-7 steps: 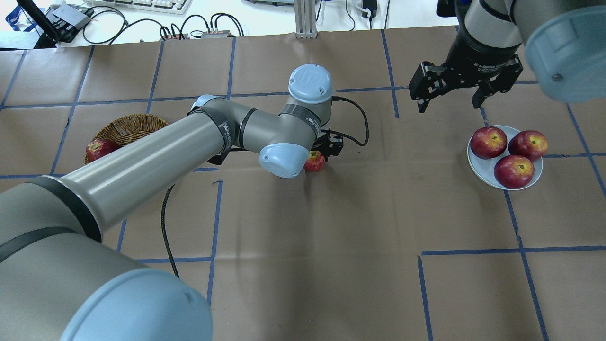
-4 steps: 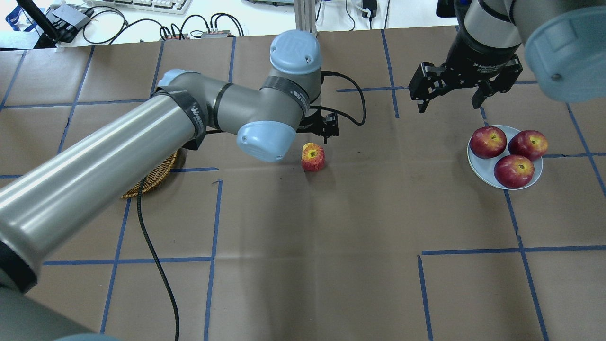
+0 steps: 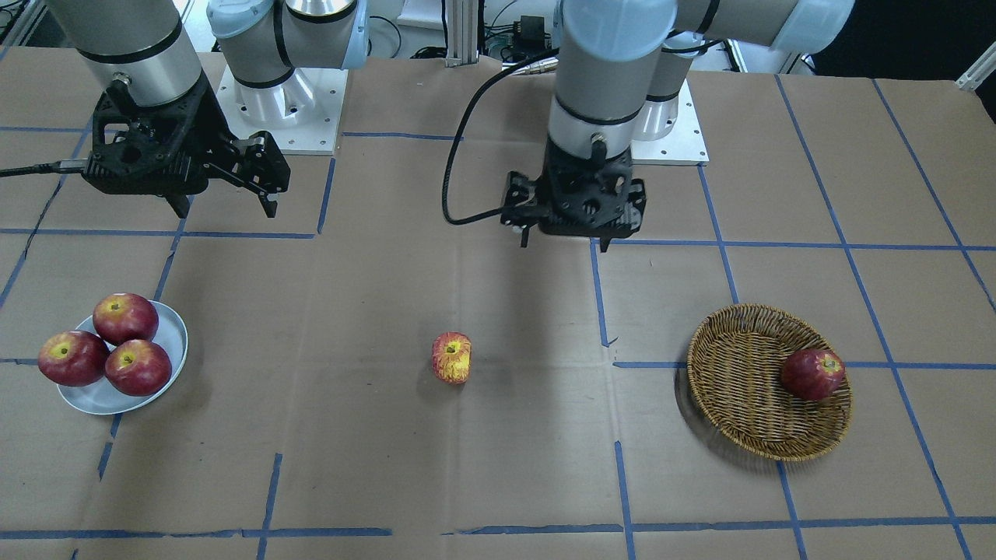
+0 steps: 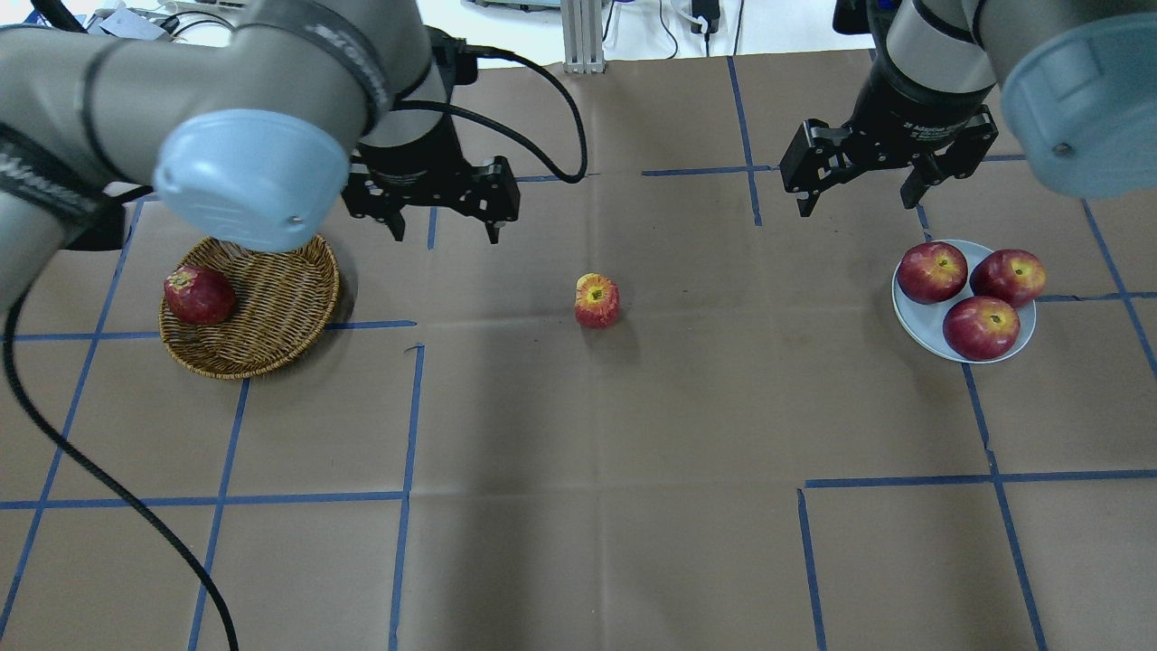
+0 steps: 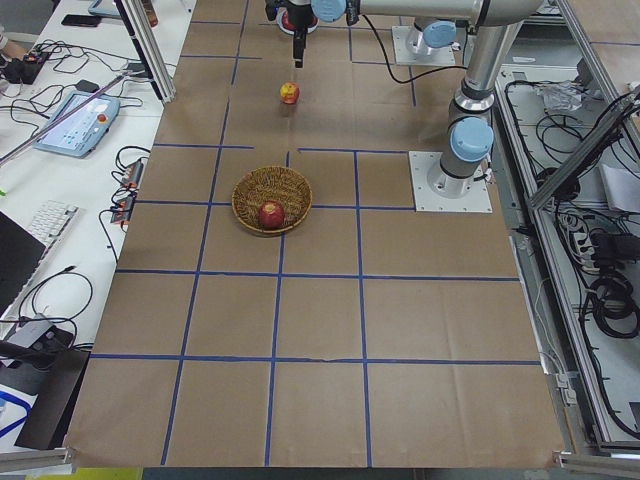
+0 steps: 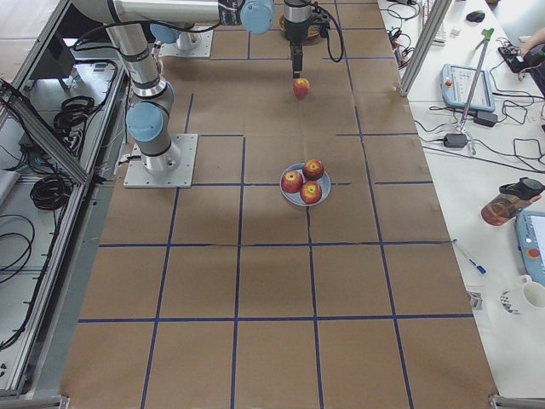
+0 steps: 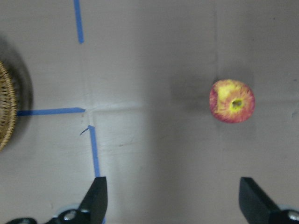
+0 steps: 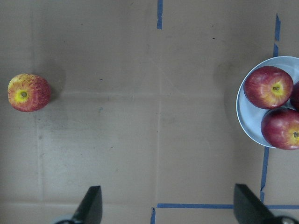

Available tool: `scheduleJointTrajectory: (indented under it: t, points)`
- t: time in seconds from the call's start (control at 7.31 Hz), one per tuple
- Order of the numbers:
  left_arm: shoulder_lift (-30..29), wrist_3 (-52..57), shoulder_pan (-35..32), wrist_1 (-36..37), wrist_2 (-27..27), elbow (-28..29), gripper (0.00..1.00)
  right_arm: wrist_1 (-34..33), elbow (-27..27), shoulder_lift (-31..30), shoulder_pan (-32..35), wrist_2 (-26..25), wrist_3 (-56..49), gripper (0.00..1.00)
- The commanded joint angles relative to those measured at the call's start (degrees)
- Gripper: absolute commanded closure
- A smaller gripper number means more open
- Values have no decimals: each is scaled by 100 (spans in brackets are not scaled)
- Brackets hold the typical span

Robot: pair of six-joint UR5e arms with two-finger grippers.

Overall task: Transfer apple from basket to plate
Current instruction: 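Open and raise the left gripper while the right arm reaches toward the apple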

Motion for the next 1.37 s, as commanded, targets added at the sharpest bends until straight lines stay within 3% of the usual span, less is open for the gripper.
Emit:
scheduleJointTrajectory:
  t: [0.0, 0.68, 0.96, 1.23]
  points:
    - [342, 764, 357, -323, 4, -170, 1, -58, -40, 202, 105, 3, 141, 0]
    - [395, 678, 366, -331, -14, -74, 1, -2199, -75, 1817, 1721, -94, 2362, 0]
    - [273, 678, 384, -331, 56, 49, 1, -2858, -32, 2416, 2038, -112, 2786, 0]
    - [281, 529, 375, -472, 65, 57, 0, -3107, 4, 2769, 2119, -103, 2831, 0]
